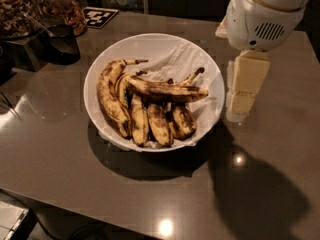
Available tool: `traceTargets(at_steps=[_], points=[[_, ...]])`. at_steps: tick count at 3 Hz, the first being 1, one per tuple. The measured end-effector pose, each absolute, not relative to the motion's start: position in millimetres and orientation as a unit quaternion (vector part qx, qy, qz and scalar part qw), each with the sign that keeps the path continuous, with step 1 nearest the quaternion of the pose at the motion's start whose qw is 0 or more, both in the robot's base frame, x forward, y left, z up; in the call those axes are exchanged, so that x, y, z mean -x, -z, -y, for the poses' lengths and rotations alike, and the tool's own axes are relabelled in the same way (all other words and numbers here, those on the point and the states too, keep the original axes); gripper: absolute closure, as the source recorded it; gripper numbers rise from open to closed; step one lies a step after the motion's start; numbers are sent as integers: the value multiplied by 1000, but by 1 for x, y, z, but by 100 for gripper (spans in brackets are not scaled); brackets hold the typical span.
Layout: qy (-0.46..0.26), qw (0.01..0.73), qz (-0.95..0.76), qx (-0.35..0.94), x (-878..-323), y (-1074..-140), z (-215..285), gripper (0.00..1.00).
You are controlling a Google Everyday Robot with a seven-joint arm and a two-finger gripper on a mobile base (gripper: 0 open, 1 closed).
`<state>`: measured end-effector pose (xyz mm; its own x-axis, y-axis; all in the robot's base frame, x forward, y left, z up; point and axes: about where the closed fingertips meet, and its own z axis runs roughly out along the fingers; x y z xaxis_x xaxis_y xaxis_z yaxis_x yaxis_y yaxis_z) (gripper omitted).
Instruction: Pick banana from white bowl
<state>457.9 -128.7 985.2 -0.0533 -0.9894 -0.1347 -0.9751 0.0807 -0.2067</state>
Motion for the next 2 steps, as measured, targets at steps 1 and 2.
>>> traceTargets(at_steps=[1,2], points=[[7,113,-715,690,-466,-987,93,0],[-19,119,-692,712,-476,-991,60,0]])
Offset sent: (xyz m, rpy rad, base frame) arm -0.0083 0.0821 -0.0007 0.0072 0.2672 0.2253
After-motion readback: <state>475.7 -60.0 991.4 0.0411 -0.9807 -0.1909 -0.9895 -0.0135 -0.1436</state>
